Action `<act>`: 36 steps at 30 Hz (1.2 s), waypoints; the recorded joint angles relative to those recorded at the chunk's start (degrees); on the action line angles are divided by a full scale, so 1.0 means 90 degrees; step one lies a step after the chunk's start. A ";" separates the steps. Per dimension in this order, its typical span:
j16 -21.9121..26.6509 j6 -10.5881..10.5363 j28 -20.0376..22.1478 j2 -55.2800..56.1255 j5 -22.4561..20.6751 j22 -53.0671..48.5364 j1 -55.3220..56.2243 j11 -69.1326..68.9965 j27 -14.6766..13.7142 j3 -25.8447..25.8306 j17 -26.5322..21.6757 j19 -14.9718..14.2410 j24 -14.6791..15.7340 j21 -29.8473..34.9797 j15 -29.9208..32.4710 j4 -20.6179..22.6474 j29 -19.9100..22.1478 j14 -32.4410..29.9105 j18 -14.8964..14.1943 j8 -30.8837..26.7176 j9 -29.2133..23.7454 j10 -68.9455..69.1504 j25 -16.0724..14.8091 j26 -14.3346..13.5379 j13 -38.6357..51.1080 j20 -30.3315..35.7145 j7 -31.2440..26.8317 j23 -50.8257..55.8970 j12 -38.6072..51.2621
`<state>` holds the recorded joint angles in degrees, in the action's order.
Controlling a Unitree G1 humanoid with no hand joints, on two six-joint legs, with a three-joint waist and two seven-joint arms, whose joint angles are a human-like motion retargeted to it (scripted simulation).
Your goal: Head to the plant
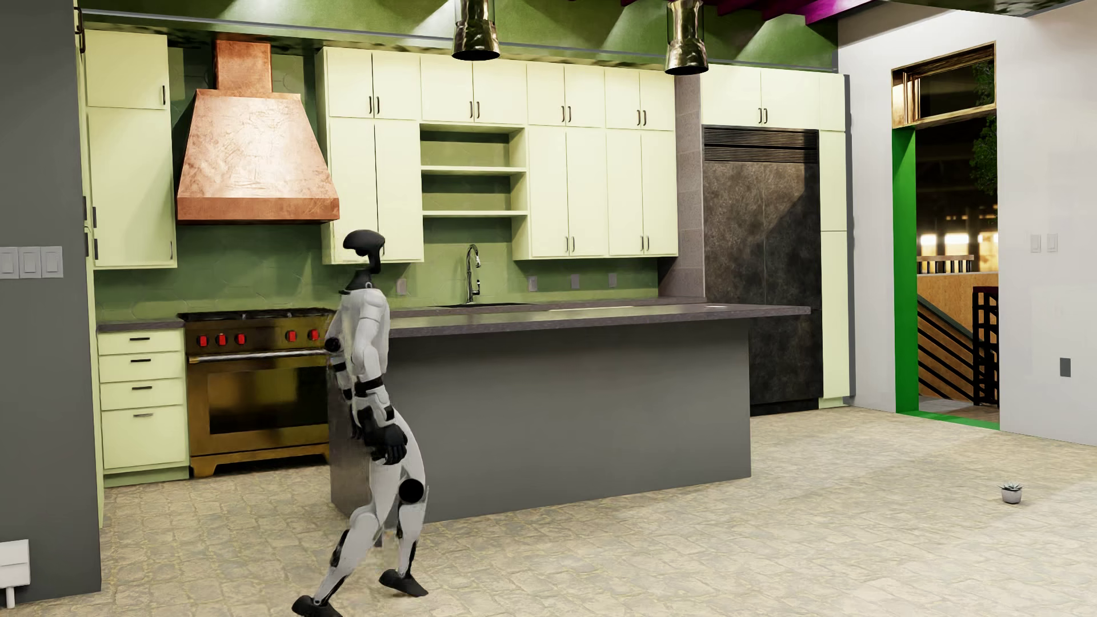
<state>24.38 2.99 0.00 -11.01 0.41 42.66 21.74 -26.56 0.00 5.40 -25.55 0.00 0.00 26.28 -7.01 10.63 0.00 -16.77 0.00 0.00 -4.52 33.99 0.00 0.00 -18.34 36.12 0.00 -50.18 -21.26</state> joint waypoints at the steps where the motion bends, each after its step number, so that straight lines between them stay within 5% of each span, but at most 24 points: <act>1: -0.0032 -0.0011 0.0000 -0.0303 -0.0084 -0.0093 -0.0114 0.0027 0.0000 0.0054 -0.0041 0.0000 0.0000 -0.0085 -0.0048 -0.0061 0.0000 0.0599 0.0000 0.0000 -0.0063 -0.0863 0.0000 0.0000 0.0022 0.0019 0.0000 0.0049 -0.0033; 2: -0.0030 -0.0047 0.0000 -0.0529 -0.0219 -0.0129 -0.0162 0.0041 0.0000 0.0100 -0.0066 0.0000 0.0000 -0.0166 -0.0093 -0.0225 0.0000 0.1561 0.0000 0.0000 -0.0076 -0.1168 0.0000 0.0000 0.0013 0.0092 0.0000 0.0113 -0.0073; 3: -0.0020 -0.0017 0.0000 -0.0727 -0.0267 -0.0034 -0.0017 0.0021 0.0000 0.0069 -0.0070 0.0000 0.0000 -0.0250 -0.0130 -0.0275 0.0000 0.1745 0.0000 0.0000 -0.0060 -0.1141 0.0000 0.0000 -0.0038 0.0233 0.0000 0.0181 -0.0087; 5: -0.0015 0.0199 0.0000 -0.0974 -0.0048 0.0498 0.0258 -0.0155 0.0000 0.0134 -0.0014 0.0000 0.0000 -0.0466 0.0053 -0.0150 0.0000 0.0137 0.0000 0.0000 0.0078 -0.0860 0.0000 0.0000 -0.0346 0.0712 0.0000 0.0262 -0.0057; 6: 0.0011 0.0373 0.0000 -0.0958 0.0169 0.0817 0.0348 -0.0387 0.0000 0.0144 0.0047 0.0000 0.0000 -0.0469 0.0448 -0.0049 0.0000 -0.0205 0.0000 0.0000 0.0227 -0.0623 0.0000 0.0000 -0.0582 0.1025 0.0000 0.0234 -0.0092; 9: 0.0195 0.0871 0.0000 0.0859 0.1135 0.1508 -0.0188 -0.3163 0.0000 -0.0404 0.0167 0.0000 0.0000 0.0256 0.2722 0.0323 0.0000 0.0614 0.0000 0.0000 0.0666 -0.0608 0.0000 0.0000 -0.0866 0.2395 0.0000 -0.0269 -0.0101; 12: 0.0327 0.0649 0.0000 0.2450 0.1202 0.1592 -0.1748 -0.5211 0.0000 -0.1161 0.0151 0.0000 0.0000 0.1014 0.1002 0.0341 0.0000 0.1997 0.0000 0.0000 0.0394 -0.1005 0.0000 0.0000 -0.1009 0.3273 0.0000 -0.0677 0.0569; 15: 0.0469 0.0248 0.0000 0.3012 0.0734 0.0872 -0.3427 -0.3712 0.0000 -0.1534 0.0216 0.0000 0.0000 0.1894 0.0032 -0.0083 0.0000 0.3331 0.0000 0.0000 -0.0046 -0.1141 0.0000 0.0000 -0.1144 0.1316 0.0000 -0.1078 0.0857; 18: 0.0523 0.0136 0.0000 0.3154 0.0489 -0.0265 -0.4139 -0.0703 0.0000 -0.1663 0.0300 0.0000 0.0000 0.1844 0.1544 -0.0190 0.0000 0.3453 0.0000 0.0000 -0.0170 -0.1192 0.0000 0.0000 -0.1094 -0.0374 0.0000 -0.0907 0.1209; 21: 0.0528 0.0021 0.0000 0.3089 0.0417 -0.0994 -0.4946 -0.0267 0.0000 -0.1626 0.0225 0.0000 0.0000 0.1356 0.1592 -0.0386 0.0000 0.3201 0.0000 0.0000 -0.0266 -0.1250 0.0000 0.0000 -0.0964 -0.0702 0.0000 -0.0577 0.1262; 23: 0.0358 -0.0200 0.0000 0.3111 0.0278 -0.0785 -0.5212 -0.0931 0.0000 -0.1730 0.0103 0.0000 0.0000 0.1076 0.1741 -0.0694 0.0000 0.2307 0.0000 0.0000 -0.0157 -0.1237 0.0000 0.0000 -0.0732 -0.0467 0.0000 -0.0657 0.0961; 26: 0.0029 -0.0449 0.0000 0.2466 0.0071 0.0483 -0.3326 -0.0905 0.0000 -0.1718 -0.0027 0.0000 0.0000 0.0367 0.0923 -0.0937 0.0000 -0.0057 0.0000 0.0000 0.0093 0.1385 0.0000 0.0000 -0.0310 0.1149 0.0000 -0.0765 0.0850; 28: 0.0076 -0.0406 0.0000 0.1996 -0.0044 0.0676 -0.1698 -0.0556 0.0000 -0.1060 -0.0113 0.0000 0.0000 0.0041 0.0713 -0.0816 0.0000 -0.0118 0.0000 0.0000 0.0139 0.3202 0.0000 0.0000 -0.0079 0.1746 0.0000 -0.0408 0.0620; 30: 0.0170 -0.0245 0.0000 0.1133 -0.0018 0.0684 -0.0737 -0.0055 0.0000 -0.0571 -0.0182 0.0000 0.0000 -0.0374 0.0828 -0.0628 0.0000 -0.0017 0.0000 0.0000 0.0139 0.2937 0.0000 0.0000 0.0069 0.1926 0.0000 -0.0006 0.0105; 33: 0.0094 -0.0254 0.0000 0.0392 -0.0063 0.1000 -0.0289 -0.0069 0.0000 -0.0212 -0.0230 0.0000 0.0000 -0.1234 0.0378 -0.0375 0.0000 -0.0608 0.0000 0.0000 -0.0143 0.0289 0.0000 0.0000 0.0121 0.2574 0.0000 0.0634 -0.0182; 34: 0.0066 -0.0269 0.0000 0.0058 -0.0126 0.1065 -0.0306 -0.0017 0.0000 -0.0232 -0.0242 0.0000 0.0000 -0.1274 0.0215 -0.0346 0.0000 -0.0294 0.0000 0.0000 -0.0194 -0.0502 0.0000 0.0000 0.0083 0.2763 0.0000 0.0756 -0.0215; 36: 0.0071 -0.0236 0.0000 -0.0479 -0.0215 0.1000 -0.0267 0.0027 0.0000 -0.0212 -0.0197 0.0000 0.0000 -0.0946 -0.0061 -0.0419 0.0000 0.1764 0.0000 0.0000 -0.0146 -0.1057 0.0000 0.0000 -0.0098 0.2627 0.0000 0.0731 -0.0319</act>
<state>25.02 0.87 0.00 -15.32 -1.53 51.66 19.34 -26.32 0.00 3.49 -27.32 0.00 0.00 17.77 -7.56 6.87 0.00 -0.90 0.00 0.00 -5.84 24.48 0.00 0.00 -19.22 59.77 0.00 -43.59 -24.12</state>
